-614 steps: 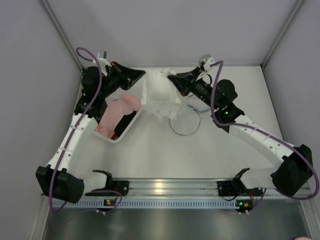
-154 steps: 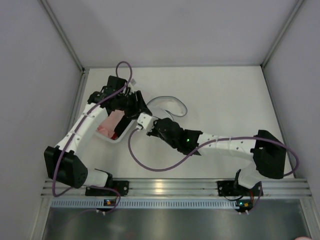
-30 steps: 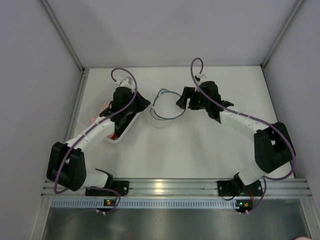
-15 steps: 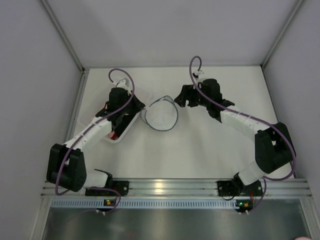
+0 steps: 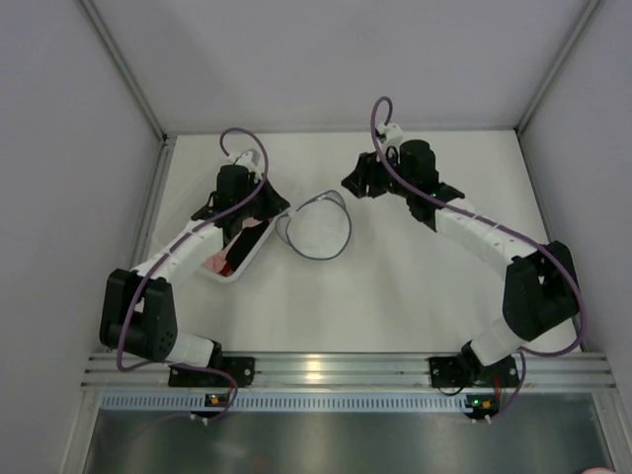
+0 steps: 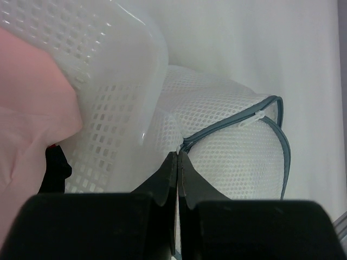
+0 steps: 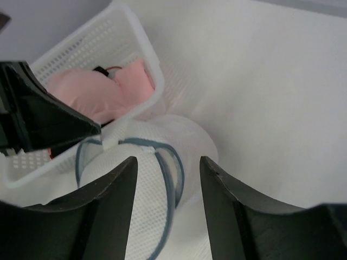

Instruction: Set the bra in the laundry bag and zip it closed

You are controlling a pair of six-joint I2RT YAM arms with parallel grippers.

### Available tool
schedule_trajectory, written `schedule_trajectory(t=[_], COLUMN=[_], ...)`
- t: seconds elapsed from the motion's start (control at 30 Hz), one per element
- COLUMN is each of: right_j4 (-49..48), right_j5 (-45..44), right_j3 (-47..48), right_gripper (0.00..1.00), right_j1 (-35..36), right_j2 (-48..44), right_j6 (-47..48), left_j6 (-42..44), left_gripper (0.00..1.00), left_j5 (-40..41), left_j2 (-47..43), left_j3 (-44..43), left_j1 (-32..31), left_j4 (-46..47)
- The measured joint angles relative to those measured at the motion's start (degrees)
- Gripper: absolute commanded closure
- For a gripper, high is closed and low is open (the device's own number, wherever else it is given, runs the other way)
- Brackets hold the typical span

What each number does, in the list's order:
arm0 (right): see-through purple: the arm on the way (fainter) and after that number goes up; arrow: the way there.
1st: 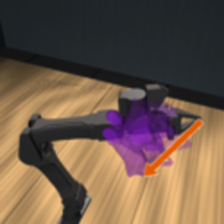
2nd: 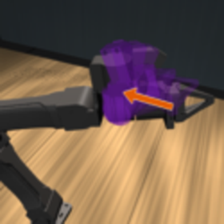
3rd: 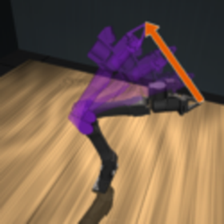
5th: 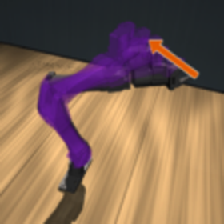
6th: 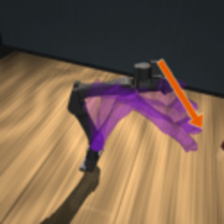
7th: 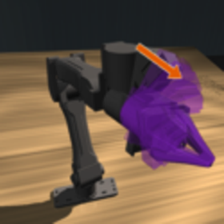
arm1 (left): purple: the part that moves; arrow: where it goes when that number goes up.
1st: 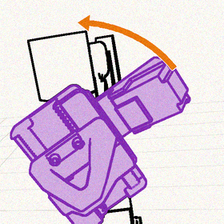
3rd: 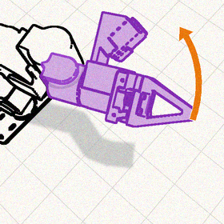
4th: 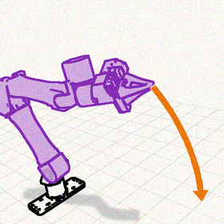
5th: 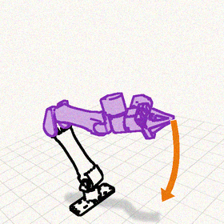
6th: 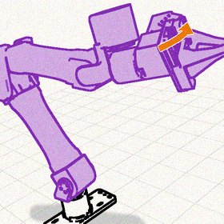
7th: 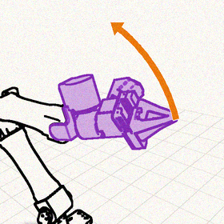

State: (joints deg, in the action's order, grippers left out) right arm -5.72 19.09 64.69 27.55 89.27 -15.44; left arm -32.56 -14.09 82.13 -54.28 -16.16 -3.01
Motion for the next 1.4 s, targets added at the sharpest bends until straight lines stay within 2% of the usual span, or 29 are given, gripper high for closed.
schedule_trajectory(t=[0.27,0.47,0.53,0.83,1.07,1.4], right_j4=[9.1,19.9,22.4,32.2,34.6,35.5], right_j5=[-7.4,-13.4,-14.3,-20.1,-25.5,-26.5], right_j3=[13.3,22.9,23.8,28.7,29.6,34.5], right_gripper=[0.54,0.57,0.59,0.58,0.52,0.47], right_j1=[4.3,11.5,13.0,14.8,14.8,14.8], right_j2=[2.3,10.3,12.5,17.9,17.9,21.3], right_j6=[-2.3,-0.2,0.4,0.3,-1.6,-2.4], left_j6=[-0.4,-0.4,-0.3,-0.3,-0.3,-0.3], left_gripper=[1.0,1.0,1.0,1.0,1.0,1.0], left_j5=[-0.7,-0.6,-0.4,0.0,0.0,0.0], left_j2=[0.0,-0.7,-1.6,-3.7,-3.7,-4.0], left_j3=[0.0,0.0,0.0,0.0,0.1,1.5], left_j1=[0.0,0.0,0.0,0.0,0.0,0.0], left_j4=[0.0,-0.1,-0.1,-0.1,-0.1,0.1])
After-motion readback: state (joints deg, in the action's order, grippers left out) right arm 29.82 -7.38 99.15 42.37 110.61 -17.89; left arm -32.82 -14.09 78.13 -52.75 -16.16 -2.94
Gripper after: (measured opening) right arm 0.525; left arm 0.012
